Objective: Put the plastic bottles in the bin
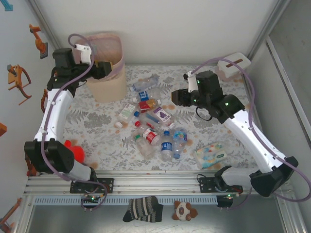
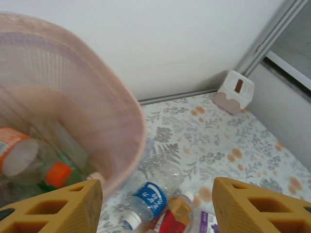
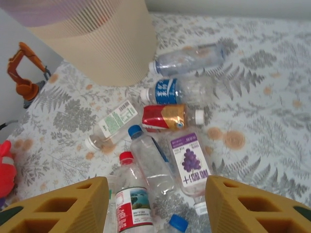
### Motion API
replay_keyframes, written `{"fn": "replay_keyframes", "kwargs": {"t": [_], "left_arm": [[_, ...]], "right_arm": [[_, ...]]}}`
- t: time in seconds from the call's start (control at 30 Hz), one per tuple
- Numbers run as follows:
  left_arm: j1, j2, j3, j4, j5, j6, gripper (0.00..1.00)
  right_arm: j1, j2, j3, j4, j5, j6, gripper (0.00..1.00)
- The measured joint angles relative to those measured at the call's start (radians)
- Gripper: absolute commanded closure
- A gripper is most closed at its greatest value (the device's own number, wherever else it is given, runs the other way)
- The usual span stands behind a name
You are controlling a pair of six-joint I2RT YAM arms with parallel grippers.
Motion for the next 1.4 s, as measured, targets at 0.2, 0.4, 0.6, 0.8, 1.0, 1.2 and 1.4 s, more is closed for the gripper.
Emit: {"fn": "replay_keyframes", "kwargs": {"t": [0.2, 0.4, 0.6, 0.8, 1.0, 1.2, 1.4], "left_arm": [[-0.095, -0.101, -0.121, 0.030, -0.042, -0.022, 0.39], [-0.148, -0.156, -0.217, 0.052, -0.078, -0.057, 0.40], [-0.195, -0.165, -0.260, 0.060, -0.104, -0.071, 0.39], [-0.219, -0.165, -0.267, 0.061, -0.121, -0.081, 0.39], [-0.233, -0.165, -0.267, 0.068, -0.126, -0.085, 0.39], [-0.240, -0.172, -0.279, 0.073, -0.132, -0.085, 0.39], [-0.240, -0.179, -0.283, 0.072, -0.144, -0.085, 0.39]], "right_arm": [[0.000, 0.014, -0.088, -0.046, 0.033, 0.124, 0.46], [0.001, 0.045, -0.188, -0.075, 0.036, 0.228, 0.38], [0.004, 0.045, -0.338, -0.065, 0.025, 0.306, 0.25], [0.005, 0.045, -0.447, -0.030, 0.024, 0.357, 0.09], [0.005, 0.055, -0.509, 0.021, 0.022, 0.385, 0.03], [0.005, 0.115, -0.540, 0.092, 0.022, 0.418, 0.02], [0.005, 0.196, -0.544, 0.155, 0.025, 0.442, 0.02]]}}
